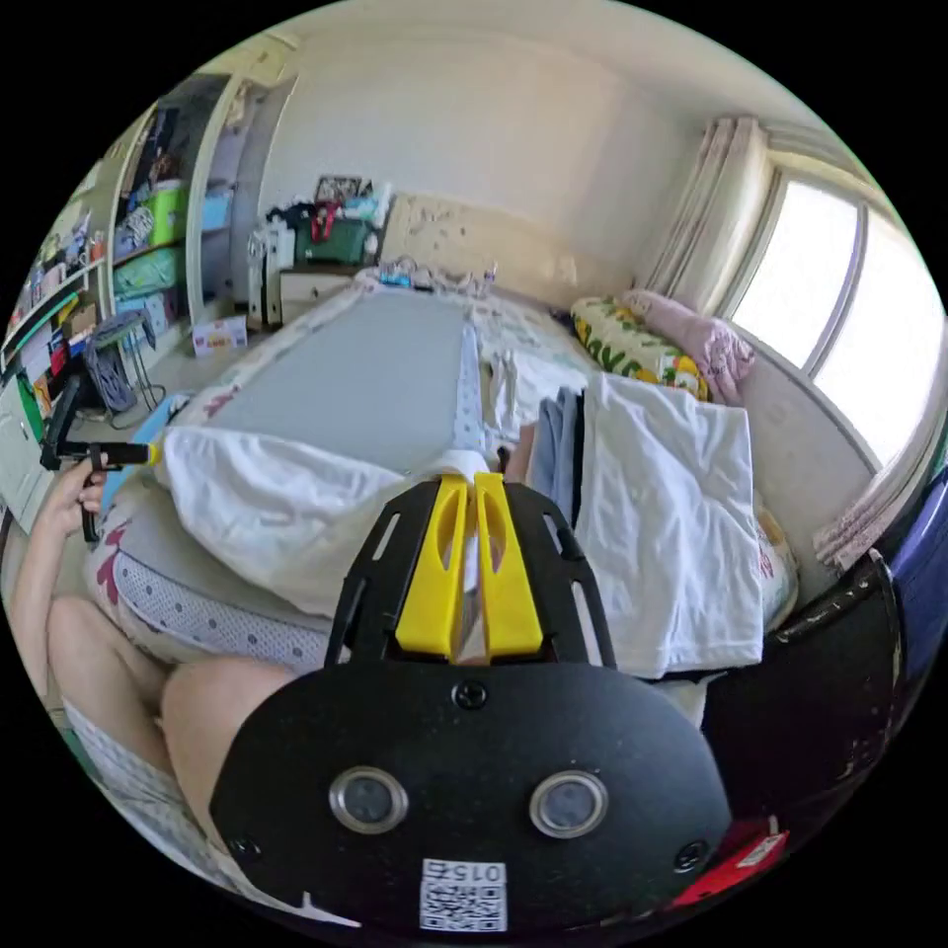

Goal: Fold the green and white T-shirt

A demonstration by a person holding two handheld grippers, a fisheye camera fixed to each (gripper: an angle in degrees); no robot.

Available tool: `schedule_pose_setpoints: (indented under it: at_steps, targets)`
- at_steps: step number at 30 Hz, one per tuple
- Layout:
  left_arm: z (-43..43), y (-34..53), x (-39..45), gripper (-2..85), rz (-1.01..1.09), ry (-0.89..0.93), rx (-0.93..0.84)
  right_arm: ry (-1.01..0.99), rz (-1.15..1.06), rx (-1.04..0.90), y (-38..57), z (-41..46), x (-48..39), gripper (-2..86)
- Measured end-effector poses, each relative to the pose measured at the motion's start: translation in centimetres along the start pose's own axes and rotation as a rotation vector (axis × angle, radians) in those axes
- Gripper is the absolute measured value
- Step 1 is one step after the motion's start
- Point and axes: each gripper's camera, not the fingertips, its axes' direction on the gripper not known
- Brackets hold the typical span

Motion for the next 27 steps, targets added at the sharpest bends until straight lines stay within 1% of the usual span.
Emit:
schedule_pose_setpoints:
  at_steps: [2, 3, 4, 6, 7, 8, 10, 11, 12, 14, 17, 19, 21, 23, 25, 27]
  targets:
    - [-0.6, -0.6, 0.0, 1.7, -0.003, 0.007, 0.031, -0.011, -0.001, -0.044, -0.5, -1.1, 2.7, 1.5]
    - [-1.4, -0.8, 0.0, 0.8, -0.006, 0.031, 0.073, 0.017, 0.008, -0.040, -0.7, -2.3, 4.5, 4.0]
    - [-1.8, -0.8, -0.1, 0.6, -0.007, 0.050, 0.098, 0.038, 0.020, -0.034, -0.8, -2.8, 5.5, 5.3]
    - [-3.7, -0.8, -0.6, -0.1, -0.020, 0.155, 0.196, 0.077, 0.060, -0.012, -1.3, -4.5, 8.7, 8.4]
    - [-4.0, -0.7, -0.7, -0.2, -0.022, 0.177, 0.210, 0.080, 0.061, -0.003, -1.6, -4.8, 9.1, 8.9]
    - [-4.7, -0.7, -0.8, -0.3, -0.018, 0.196, 0.223, 0.097, 0.059, 0.012, -2.3, -5.0, 9.8, 9.6]
    - [-5.4, -0.5, -0.8, -0.4, -0.006, 0.177, 0.226, 0.142, 0.082, 0.042, -3.8, -4.8, 11.2, 9.5]
    - [-5.7, -0.3, -0.7, -0.4, -0.007, 0.166, 0.226, 0.090, 0.142, 0.066, -4.8, -4.2, 13.6, 8.7]
    - [-6.0, -0.1, -0.8, -0.5, -0.016, 0.168, 0.226, -0.017, 0.190, 0.049, -5.8, -2.9, 16.4, 7.4]
    - [-6.6, 0.0, -0.7, -0.5, -0.016, 0.180, 0.244, -0.119, 0.175, -0.004, -7.2, -1.1, 19.2, 5.1]
    - [-7.5, 0.2, -0.7, -0.6, -0.042, 0.185, 0.294, -0.063, 0.082, 0.013, -8.5, -0.1, 20.8, 1.7]
    - [-7.9, 0.4, -0.6, -0.6, -0.081, 0.156, 0.316, -0.149, 0.031, 0.010, -9.2, 0.9, 22.5, 0.7]
    - [-8.9, 0.8, -0.2, -0.7, -0.115, 0.094, 0.359, -0.382, -0.028, -0.039, -9.8, 2.5, 25.7, 0.3]
    - [-9.7, 1.5, 0.0, -0.7, -0.141, 0.058, 0.394, -0.527, -0.040, -0.060, -9.6, 3.2, 28.4, 0.3]
    - [-10.4, 2.4, 0.1, -0.7, -0.174, 0.044, 0.430, -0.555, -0.030, -0.036, -9.0, 2.6, 31.0, 0.5]
    - [-11.2, 3.6, 0.7, -0.8, -0.210, 0.049, 0.473, -0.439, -0.004, 0.044, -7.9, 0.6, 33.6, 1.2]
